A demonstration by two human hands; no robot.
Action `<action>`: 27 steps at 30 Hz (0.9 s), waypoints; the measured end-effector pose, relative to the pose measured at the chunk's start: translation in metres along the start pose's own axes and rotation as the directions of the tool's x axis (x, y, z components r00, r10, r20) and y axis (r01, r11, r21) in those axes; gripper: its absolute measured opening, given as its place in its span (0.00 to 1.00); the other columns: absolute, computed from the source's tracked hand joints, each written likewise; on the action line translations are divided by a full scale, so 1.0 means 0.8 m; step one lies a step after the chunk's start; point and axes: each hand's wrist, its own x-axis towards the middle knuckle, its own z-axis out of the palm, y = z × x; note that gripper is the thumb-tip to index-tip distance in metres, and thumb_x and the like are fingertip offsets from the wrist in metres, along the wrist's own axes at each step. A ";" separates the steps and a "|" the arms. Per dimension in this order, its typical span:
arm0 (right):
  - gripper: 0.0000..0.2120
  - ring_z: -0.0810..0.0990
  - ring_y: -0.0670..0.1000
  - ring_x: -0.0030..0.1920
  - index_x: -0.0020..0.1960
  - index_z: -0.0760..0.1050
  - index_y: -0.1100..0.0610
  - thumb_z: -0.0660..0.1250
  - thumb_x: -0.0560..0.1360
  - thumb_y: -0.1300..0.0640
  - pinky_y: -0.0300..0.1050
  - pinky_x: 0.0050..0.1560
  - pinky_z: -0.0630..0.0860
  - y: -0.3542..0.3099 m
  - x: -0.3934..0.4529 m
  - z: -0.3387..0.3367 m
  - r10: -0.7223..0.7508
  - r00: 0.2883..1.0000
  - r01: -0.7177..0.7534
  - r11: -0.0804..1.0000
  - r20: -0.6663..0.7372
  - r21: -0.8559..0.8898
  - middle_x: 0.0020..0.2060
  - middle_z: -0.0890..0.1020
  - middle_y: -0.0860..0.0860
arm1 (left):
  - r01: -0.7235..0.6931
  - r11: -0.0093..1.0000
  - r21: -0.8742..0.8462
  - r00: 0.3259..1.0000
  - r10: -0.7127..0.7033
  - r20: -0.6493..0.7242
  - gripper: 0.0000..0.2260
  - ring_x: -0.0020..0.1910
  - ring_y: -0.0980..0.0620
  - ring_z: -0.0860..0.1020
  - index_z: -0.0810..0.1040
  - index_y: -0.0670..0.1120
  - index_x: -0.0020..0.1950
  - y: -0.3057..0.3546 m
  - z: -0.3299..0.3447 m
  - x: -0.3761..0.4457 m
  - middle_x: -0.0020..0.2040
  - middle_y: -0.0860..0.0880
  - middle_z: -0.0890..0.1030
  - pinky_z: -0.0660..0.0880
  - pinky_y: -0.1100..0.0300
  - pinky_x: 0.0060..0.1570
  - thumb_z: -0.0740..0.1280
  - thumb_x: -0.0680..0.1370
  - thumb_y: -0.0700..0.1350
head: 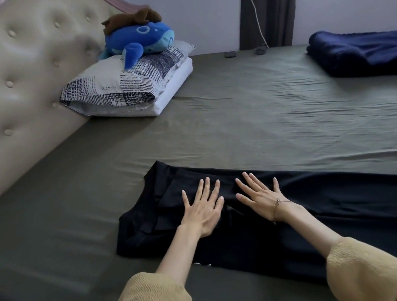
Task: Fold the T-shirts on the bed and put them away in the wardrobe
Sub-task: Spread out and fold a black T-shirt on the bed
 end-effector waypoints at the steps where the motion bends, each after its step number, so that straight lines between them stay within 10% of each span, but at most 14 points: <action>1: 0.27 0.35 0.44 0.75 0.77 0.39 0.48 0.44 0.81 0.42 0.64 0.69 0.34 0.011 -0.007 -0.001 0.028 0.999 -0.028 1.000 -0.016 0.006 0.76 0.37 0.47 | -0.011 0.999 -0.030 1.000 0.011 -0.012 0.23 0.74 0.56 0.32 0.37 0.53 0.77 0.012 0.003 -0.001 0.77 0.51 0.35 0.31 0.41 0.69 0.42 0.84 0.52; 9: 0.29 0.33 0.47 0.75 0.76 0.35 0.49 0.44 0.81 0.42 0.65 0.71 0.38 0.144 -0.107 0.006 0.324 0.942 -0.318 0.945 -0.086 0.076 0.75 0.35 0.48 | -0.156 0.974 0.165 0.982 0.172 -0.083 0.51 0.75 0.56 0.36 0.39 0.52 0.77 0.133 0.047 0.011 0.77 0.51 0.38 0.19 0.44 0.59 0.13 0.56 0.65; 18: 0.29 0.36 0.48 0.75 0.76 0.36 0.49 0.44 0.81 0.42 0.56 0.74 0.38 0.253 -0.194 0.003 0.450 0.888 -0.445 0.893 -0.096 0.069 0.76 0.37 0.49 | -0.275 0.955 0.113 0.960 0.268 0.078 0.25 0.76 0.53 0.37 0.40 0.53 0.78 0.256 0.087 0.014 0.78 0.52 0.38 0.36 0.40 0.71 0.42 0.82 0.57; 27: 0.30 0.36 0.48 0.75 0.77 0.37 0.49 0.45 0.81 0.40 0.62 0.71 0.37 0.268 -0.203 0.000 0.442 0.893 -0.437 0.897 -0.090 0.069 0.76 0.37 0.49 | -0.313 0.948 0.062 0.949 0.311 0.040 0.22 0.77 0.51 0.42 0.48 0.56 0.78 0.284 0.093 0.008 0.78 0.55 0.46 0.45 0.38 0.72 0.49 0.84 0.50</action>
